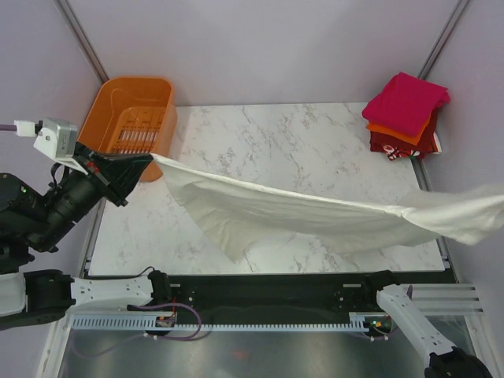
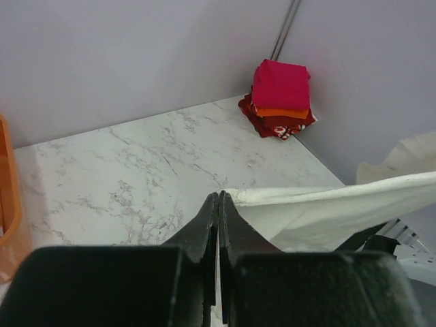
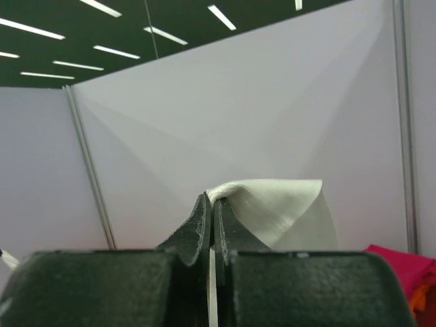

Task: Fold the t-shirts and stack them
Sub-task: Flatten the tshirt out

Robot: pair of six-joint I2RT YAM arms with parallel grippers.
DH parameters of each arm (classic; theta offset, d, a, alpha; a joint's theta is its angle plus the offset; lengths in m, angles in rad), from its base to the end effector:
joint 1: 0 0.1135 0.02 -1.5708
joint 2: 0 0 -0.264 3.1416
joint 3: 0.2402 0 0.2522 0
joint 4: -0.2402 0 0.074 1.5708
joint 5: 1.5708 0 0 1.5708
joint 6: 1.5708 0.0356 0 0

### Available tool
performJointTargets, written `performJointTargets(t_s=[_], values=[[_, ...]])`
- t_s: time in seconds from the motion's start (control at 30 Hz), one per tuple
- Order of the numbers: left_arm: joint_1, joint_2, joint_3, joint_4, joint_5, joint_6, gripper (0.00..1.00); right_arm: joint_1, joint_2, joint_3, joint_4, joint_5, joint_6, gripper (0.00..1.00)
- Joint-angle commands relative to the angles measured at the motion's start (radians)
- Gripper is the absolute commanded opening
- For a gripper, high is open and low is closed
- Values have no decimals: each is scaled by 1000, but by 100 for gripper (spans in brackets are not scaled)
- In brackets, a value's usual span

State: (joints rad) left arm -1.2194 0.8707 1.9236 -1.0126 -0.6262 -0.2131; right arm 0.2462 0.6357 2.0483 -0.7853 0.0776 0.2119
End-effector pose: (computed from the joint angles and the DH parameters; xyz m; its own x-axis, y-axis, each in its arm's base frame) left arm 0.0271 -0.0133 0.5621 -0.1047 -0.2122 -0.9716 0.5495 0.8020 -0.2344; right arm -0.1200 -0.0330 0.5859 0.5182 0.3464 -0.7819 -0.2978 0.9302 0.2148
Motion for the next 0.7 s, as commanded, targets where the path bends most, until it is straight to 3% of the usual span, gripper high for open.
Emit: performJointTargets(t_s=[0.0, 0.1, 0.23, 0.3, 0.37, 0.43, 0.47, 0.5, 0.53, 0.57, 0.63, 0.67], values=[[-2, 27, 9, 75, -61, 101, 2, 5, 94, 21, 51, -29, -13, 0], [-3, 57, 38, 97, -277, 138, 2, 7, 238, 59, -2, 65, -8, 0], [-2, 138, 32, 163, -450, 338, 2, 7, 505, 69, -42, 128, -3, 0], [7, 166, -41, 284, -474, 427, 2, 7, 629, 62, -35, 177, 15, 0], [62, 171, -137, 424, -400, 504, 2, 7, 708, 62, -26, 195, 21, 0], [319, 211, -176, 422, -168, 424, 2, 5, 823, 43, 14, 235, 29, 0], [516, 229, -220, 399, -68, 376, 2, 2, 867, 46, 17, 247, 32, 0], [614, 290, -245, 401, 30, 342, 2, -2, 962, 50, 46, 255, 37, 0], [705, 336, -262, 399, 227, 280, 2, -7, 1013, 55, 58, 245, 37, 0], [854, 390, -271, 401, 302, 253, 2, -22, 1080, 106, 63, 229, 38, 0], [964, 625, -244, 399, 423, 175, 2, -42, 1321, 203, 26, 200, 70, 0], [1053, 739, -163, 384, 443, 146, 2, -70, 1410, 270, 0, 171, 84, 20]])
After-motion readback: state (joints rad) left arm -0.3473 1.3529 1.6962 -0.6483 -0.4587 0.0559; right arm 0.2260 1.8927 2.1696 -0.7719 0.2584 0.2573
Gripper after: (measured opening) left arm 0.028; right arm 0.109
